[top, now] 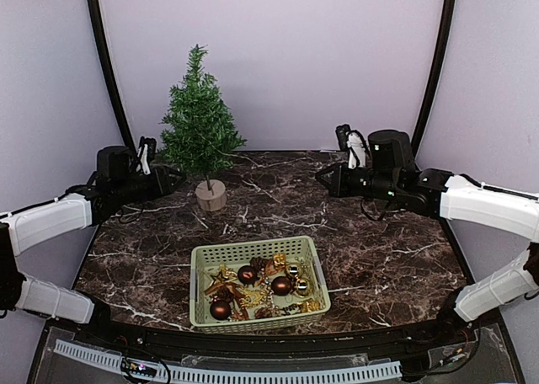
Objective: Decorate the small christmas tree
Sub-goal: Wrap the side of the string light in the gap of the branches.
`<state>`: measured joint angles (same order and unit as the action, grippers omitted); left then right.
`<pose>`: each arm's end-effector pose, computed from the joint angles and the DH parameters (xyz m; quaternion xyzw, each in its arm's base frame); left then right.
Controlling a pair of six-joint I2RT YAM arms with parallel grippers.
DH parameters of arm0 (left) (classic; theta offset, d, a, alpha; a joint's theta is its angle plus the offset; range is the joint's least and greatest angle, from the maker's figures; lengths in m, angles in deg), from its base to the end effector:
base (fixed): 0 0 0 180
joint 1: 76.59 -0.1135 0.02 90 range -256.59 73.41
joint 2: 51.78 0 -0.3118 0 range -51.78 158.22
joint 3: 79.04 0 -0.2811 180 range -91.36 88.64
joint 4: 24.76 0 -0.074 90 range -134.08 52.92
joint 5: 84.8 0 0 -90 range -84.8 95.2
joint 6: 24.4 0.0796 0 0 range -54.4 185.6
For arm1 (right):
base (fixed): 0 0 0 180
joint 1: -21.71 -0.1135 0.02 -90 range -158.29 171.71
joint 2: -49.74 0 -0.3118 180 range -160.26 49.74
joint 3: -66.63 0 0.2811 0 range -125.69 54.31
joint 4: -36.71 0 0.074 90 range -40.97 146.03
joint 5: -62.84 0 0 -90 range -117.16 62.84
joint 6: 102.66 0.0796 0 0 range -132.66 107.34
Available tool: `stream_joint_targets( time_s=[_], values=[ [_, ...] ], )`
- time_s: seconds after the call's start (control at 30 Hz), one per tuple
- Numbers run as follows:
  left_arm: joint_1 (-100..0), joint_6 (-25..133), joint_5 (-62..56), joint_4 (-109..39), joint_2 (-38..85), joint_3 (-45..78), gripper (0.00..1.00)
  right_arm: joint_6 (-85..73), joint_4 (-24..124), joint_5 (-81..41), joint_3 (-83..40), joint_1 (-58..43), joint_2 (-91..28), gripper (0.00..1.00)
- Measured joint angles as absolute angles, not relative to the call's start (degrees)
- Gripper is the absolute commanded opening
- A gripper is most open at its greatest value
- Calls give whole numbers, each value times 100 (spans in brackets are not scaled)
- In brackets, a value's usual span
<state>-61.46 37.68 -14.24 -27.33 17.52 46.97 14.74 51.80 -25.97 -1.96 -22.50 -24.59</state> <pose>0.3047 -0.1098 0.2852 0.0100 0.8029 -0.3398 0.4896 0.2562 0.2515 0.3310 -0.1262 0.8135 0.3390 0.4553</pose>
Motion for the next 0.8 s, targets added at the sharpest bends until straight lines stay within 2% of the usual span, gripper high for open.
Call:
stream_joint_targets(
  time_s=[0.03, 0.1, 0.17, 0.4, 0.67, 0.8],
  values=[
    [-6130, 3781, -1451, -2735, 1791, 4656, 17, 1480, 5180, -2597, -196, -2250, -2459, 0],
    [-6095, 3801, -1488, -2733, 1815, 4614, 3, 1487, 5180, -2641, -194, -2252, -2452, 0],
    [-6067, 3856, -1536, -2735, 1818, 4579, 0, 1485, 5182, -2693, -194, -2254, -2432, 0],
    [-6030, 4000, -1645, -2940, 1767, 4474, 0, 1264, 5210, -2647, -194, -2280, -2190, 0],
    [-6043, 3989, -1606, -3592, 967, 4496, 0, 807, 5315, -1756, -194, -2468, -1707, 0],
    [-6362, 3991, -1630, -3779, 644, 4686, 0, 733, 5333, -1294, -194, -2571, -1589, 0]
  ],
)
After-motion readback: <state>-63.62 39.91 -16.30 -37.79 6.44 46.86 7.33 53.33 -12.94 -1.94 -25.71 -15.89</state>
